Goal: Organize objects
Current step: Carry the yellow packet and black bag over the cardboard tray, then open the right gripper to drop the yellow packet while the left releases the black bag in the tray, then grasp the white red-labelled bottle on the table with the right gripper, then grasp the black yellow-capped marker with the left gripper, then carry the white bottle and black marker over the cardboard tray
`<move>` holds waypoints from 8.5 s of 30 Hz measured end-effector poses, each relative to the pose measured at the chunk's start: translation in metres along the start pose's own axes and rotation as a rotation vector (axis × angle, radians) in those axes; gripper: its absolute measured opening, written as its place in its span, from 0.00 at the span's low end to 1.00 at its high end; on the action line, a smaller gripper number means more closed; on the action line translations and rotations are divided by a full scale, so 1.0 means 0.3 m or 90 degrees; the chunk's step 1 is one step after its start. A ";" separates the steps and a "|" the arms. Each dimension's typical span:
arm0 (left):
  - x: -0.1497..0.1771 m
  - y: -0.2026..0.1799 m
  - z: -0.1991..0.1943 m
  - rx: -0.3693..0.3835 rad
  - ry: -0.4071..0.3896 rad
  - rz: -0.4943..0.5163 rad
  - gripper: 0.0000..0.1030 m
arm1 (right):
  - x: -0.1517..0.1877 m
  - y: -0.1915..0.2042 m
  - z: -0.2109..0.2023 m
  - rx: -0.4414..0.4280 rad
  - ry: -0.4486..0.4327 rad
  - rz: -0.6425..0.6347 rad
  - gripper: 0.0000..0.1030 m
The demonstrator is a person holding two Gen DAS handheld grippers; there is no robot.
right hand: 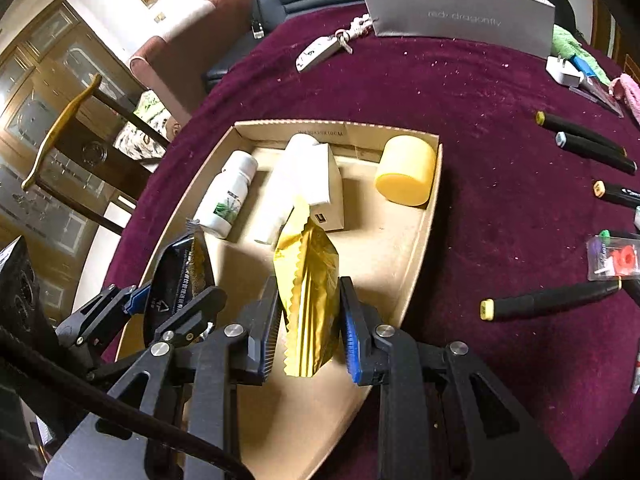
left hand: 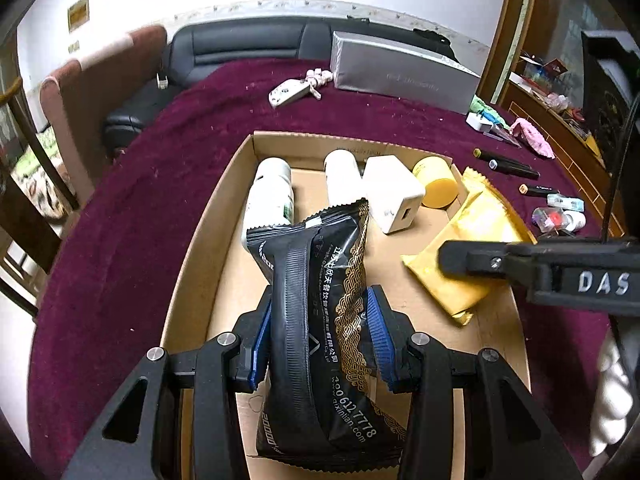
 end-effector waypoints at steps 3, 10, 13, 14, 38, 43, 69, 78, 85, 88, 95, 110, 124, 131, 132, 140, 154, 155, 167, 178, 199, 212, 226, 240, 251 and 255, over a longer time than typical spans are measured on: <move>0.005 -0.001 0.007 -0.006 0.014 0.003 0.37 | 0.007 0.001 0.029 0.002 0.011 -0.002 0.24; 0.005 -0.004 0.010 -0.011 0.021 0.008 0.37 | -0.006 -0.001 0.052 0.002 0.012 -0.001 0.24; 0.006 -0.003 0.011 -0.010 0.022 0.009 0.38 | -0.014 0.000 0.058 0.003 0.012 -0.002 0.24; 0.007 -0.003 0.010 -0.010 0.022 0.009 0.38 | -0.016 0.000 0.061 0.004 0.013 -0.003 0.24; 0.013 -0.002 0.033 -0.004 0.049 -0.001 0.45 | -0.021 -0.015 0.123 0.006 0.028 -0.002 0.25; 0.012 0.001 0.033 -0.003 0.048 -0.010 0.45 | -0.023 -0.018 0.122 0.006 0.027 0.002 0.26; -0.006 0.020 -0.079 0.007 -0.009 -0.057 0.53 | -0.138 -0.059 -0.073 0.015 -0.083 0.038 0.46; 0.001 -0.026 -0.151 0.018 -0.020 -0.057 0.55 | -0.077 -0.096 -0.140 0.018 -0.091 0.035 0.45; -0.024 -0.163 -0.213 0.037 -0.039 -0.010 0.58 | -0.031 -0.214 -0.268 0.041 -0.125 0.056 0.46; -0.034 -0.236 -0.226 0.047 -0.043 0.013 0.58 | -0.018 -0.297 -0.336 0.057 -0.143 0.078 0.47; -0.044 -0.413 -0.217 0.066 -0.035 0.069 0.58 | 0.018 -0.545 -0.483 0.093 -0.184 0.151 0.50; 0.008 -0.679 -0.087 0.113 0.038 0.119 0.58 | 0.126 -1.008 -0.646 0.166 -0.222 0.269 0.53; -0.008 -0.765 0.061 0.097 0.060 0.190 0.58 | 0.157 -0.945 -0.511 0.198 -0.164 0.148 0.52; -0.031 -0.805 0.180 0.091 0.074 0.223 0.57 | 0.158 -0.911 -0.469 0.206 -0.157 0.116 0.31; -0.029 -0.812 0.194 0.093 0.075 0.231 0.57 | 0.159 -0.912 -0.469 0.207 -0.158 0.117 0.31; -0.018 -0.876 0.296 0.115 0.071 0.321 0.55 | 0.172 -0.931 -0.469 0.180 -0.154 0.145 0.31; 0.030 -0.949 0.240 0.163 0.084 0.316 0.25 | 0.171 -0.927 -0.467 0.179 -0.159 0.147 0.31; 0.029 -0.958 0.244 0.158 0.070 0.322 0.26 | 0.170 -0.927 -0.467 0.178 -0.159 0.149 0.31; 0.057 -0.913 0.143 0.199 0.071 0.221 0.11 | 0.179 -0.921 -0.476 0.181 -0.152 0.167 0.31; 0.039 -0.870 -0.058 0.238 0.008 0.148 0.11 | 0.218 -0.837 -0.547 0.153 -0.165 0.169 0.31; -0.057 -0.649 -0.335 0.233 -0.133 0.056 0.11 | 0.179 -0.529 -0.656 0.124 -0.209 0.075 0.31; -0.063 -0.472 -0.439 0.215 -0.185 0.009 0.11 | 0.152 -0.283 -0.612 0.101 -0.195 0.000 0.31; -0.058 -0.228 -0.469 0.157 -0.211 -0.035 0.11 | 0.129 -0.057 -0.501 0.071 -0.162 -0.059 0.31; -0.022 -0.092 -0.352 0.143 -0.169 -0.077 0.11 | 0.131 0.068 -0.329 0.039 -0.109 -0.081 0.31; -0.010 -0.062 -0.229 0.138 -0.117 -0.090 0.11 | 0.133 0.112 -0.179 0.029 -0.065 -0.092 0.31; -0.002 -0.073 -0.192 0.136 -0.100 -0.084 0.11 | 0.140 0.110 -0.129 0.031 -0.051 -0.092 0.31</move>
Point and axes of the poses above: each gripper's, at about its wrist camera, not at the fingertips, and z roughly the way its jaws point, y to its left, x to its underside, the point moved 7 cm from there along z, roughly the way its jaws point, and after that the axes turned 13 degrees about -y, right-handed, at the moved point
